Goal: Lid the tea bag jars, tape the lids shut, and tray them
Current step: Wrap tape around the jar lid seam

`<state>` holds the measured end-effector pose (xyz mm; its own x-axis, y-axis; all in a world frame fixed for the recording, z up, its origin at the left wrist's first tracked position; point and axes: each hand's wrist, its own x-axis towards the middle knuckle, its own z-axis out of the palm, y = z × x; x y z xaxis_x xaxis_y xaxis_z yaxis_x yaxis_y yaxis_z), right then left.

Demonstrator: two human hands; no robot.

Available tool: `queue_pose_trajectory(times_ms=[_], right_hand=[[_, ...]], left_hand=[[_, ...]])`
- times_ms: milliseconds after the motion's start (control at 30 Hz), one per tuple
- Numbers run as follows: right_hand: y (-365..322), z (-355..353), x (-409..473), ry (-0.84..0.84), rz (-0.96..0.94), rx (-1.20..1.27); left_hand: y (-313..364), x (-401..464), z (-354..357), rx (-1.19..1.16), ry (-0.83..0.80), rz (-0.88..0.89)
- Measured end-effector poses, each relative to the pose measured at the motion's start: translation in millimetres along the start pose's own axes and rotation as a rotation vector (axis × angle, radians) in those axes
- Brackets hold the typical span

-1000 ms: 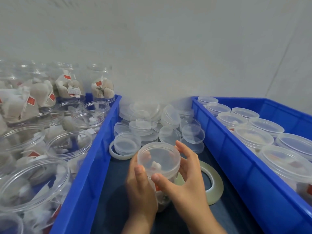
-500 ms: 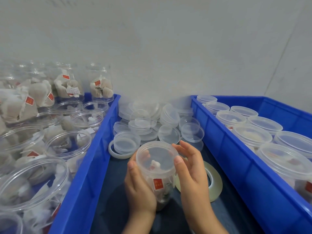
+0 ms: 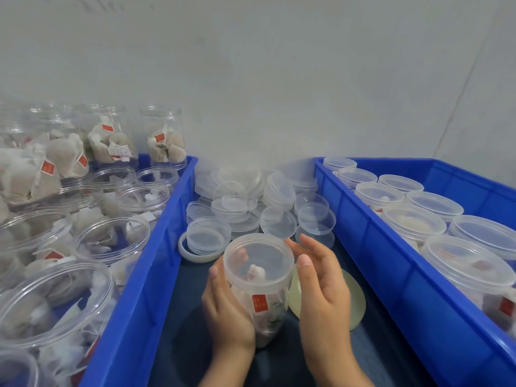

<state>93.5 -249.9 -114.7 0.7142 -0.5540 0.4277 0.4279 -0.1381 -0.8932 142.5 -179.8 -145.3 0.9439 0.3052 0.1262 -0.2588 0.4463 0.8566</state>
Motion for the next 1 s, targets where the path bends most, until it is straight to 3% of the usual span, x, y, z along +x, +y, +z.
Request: queue_pose_trajectory(times_ms=[133, 367, 567, 733, 900, 1000], right_hand=[[-4.7, -4.6, 3.4, 0.182, -0.046, -0.023], [-3.5, -2.1, 4.1, -0.024, 0.069, 0.01], [-4.7, -2.9, 2.1, 0.252, -0.09, -0.067], [-0.1, 3.5, -1.2, 0.065, -0.03, -0.062], [-2.4, -0.5, 0.3, 0.203, -0.053, -0.099], [-4.1, -1.7, 2.2, 0.194, -0.054, -0.068]], left_hand=[[-0.9, 0.9, -0.6, 0.004, 0.007, 0.026], [-2.1, 1.3, -0.9, -0.015, -0.011, 0.009], [-1.3, 2.0, -0.8, 0.022, -0.002, 0.01], [-0.2, 1.9, 0.4, 0.014, 0.005, -0.002], [-1.1, 1.8, -0.6, 0.044, 0.007, 0.014], [-0.4, 2.0, -1.0, 0.042, 0.005, 0.0]])
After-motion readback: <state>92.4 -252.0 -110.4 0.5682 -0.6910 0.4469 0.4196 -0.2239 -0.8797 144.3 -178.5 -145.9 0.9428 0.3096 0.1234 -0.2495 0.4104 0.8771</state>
